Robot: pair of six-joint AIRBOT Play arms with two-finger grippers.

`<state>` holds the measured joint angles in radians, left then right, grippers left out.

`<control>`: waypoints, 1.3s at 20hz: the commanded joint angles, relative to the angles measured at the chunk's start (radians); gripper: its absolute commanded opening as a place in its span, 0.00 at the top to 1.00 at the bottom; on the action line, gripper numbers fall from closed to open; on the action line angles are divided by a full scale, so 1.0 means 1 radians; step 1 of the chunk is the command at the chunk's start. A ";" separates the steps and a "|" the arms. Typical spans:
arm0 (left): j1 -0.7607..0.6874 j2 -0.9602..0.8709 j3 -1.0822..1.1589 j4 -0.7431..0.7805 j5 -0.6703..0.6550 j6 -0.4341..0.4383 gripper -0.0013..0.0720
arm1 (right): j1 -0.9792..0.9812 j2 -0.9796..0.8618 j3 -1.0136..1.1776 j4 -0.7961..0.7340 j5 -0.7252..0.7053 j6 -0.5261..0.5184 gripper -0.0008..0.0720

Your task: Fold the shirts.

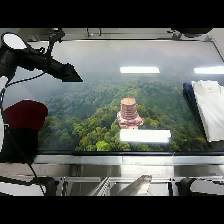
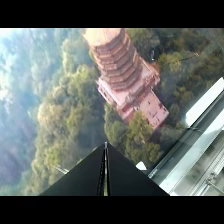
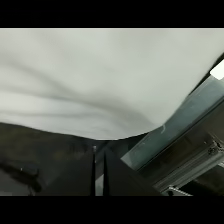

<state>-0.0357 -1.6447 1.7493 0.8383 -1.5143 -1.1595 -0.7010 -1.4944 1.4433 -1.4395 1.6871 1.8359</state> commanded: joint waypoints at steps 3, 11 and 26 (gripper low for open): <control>0.001 0.000 0.116 -0.005 0.003 -0.040 0.97 | 0.133 0.041 0.082 0.275 -0.019 -0.121 0.95; 0.013 0.254 -0.339 -0.212 0.014 -0.008 0.97 | 0.686 0.455 -0.343 0.308 -0.372 -0.180 0.96; 0.014 0.857 -1.121 -0.211 0.167 -0.012 0.97 | 0.952 0.632 -0.690 0.468 -0.576 -0.214 0.96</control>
<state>-0.0227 -0.8337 0.6483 0.6270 -1.3556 -1.1706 0.2459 -0.8658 0.7582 -0.9962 1.1187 1.6257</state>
